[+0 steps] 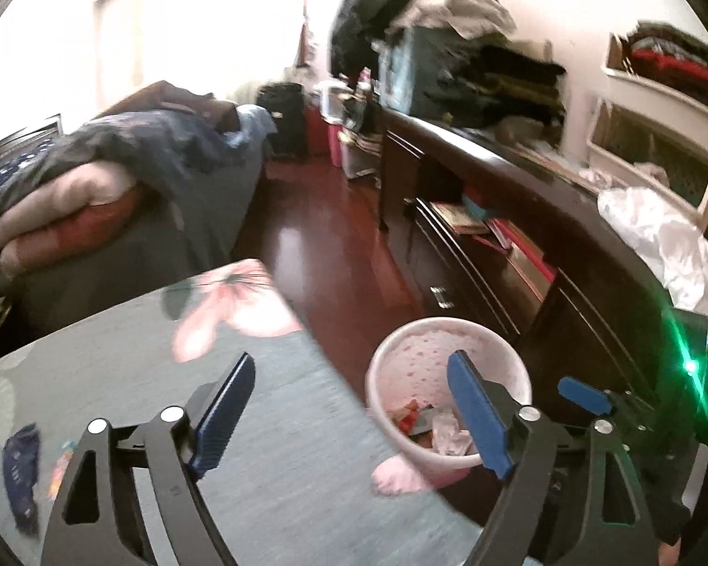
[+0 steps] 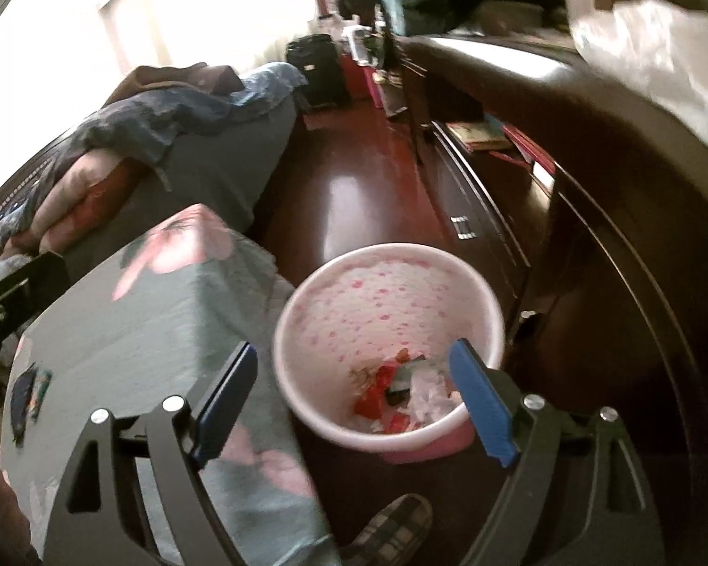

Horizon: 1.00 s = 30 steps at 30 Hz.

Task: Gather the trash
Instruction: 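Move both open tools back over the table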

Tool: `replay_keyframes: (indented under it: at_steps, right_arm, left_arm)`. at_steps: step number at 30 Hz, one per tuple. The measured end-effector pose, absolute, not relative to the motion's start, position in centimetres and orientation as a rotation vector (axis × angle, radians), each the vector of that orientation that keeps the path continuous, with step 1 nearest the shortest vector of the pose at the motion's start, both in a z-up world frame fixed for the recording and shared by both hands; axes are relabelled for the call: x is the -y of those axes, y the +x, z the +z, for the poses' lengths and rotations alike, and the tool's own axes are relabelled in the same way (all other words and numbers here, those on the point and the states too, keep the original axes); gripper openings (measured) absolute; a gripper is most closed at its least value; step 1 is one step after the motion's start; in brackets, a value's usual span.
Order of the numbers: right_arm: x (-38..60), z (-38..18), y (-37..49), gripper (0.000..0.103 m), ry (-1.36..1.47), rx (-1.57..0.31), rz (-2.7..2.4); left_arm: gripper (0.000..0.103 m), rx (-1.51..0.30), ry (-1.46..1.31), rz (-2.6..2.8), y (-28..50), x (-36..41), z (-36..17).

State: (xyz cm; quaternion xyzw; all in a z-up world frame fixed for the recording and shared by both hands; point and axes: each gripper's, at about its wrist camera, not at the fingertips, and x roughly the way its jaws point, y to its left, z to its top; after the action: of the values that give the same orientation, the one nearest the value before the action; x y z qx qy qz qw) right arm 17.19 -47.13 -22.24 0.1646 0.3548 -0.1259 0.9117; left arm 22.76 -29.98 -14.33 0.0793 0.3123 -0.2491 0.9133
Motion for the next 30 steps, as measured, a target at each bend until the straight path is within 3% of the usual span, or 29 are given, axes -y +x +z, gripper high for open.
replay_keyframes:
  at_steps: [16,30]
  right_arm:
    - [31.7,-19.9,17.9,0.088,0.141,-0.787,-0.008]
    - [20.9,-20.1,20.1,0.089,-0.035,-0.827,0.129]
  left_arm:
    - [0.093,-0.670,0.025,0.017,22.0,8.6,-15.8]
    - [0.093,-0.820,0.006,0.131,27.0,-0.9,-21.6]
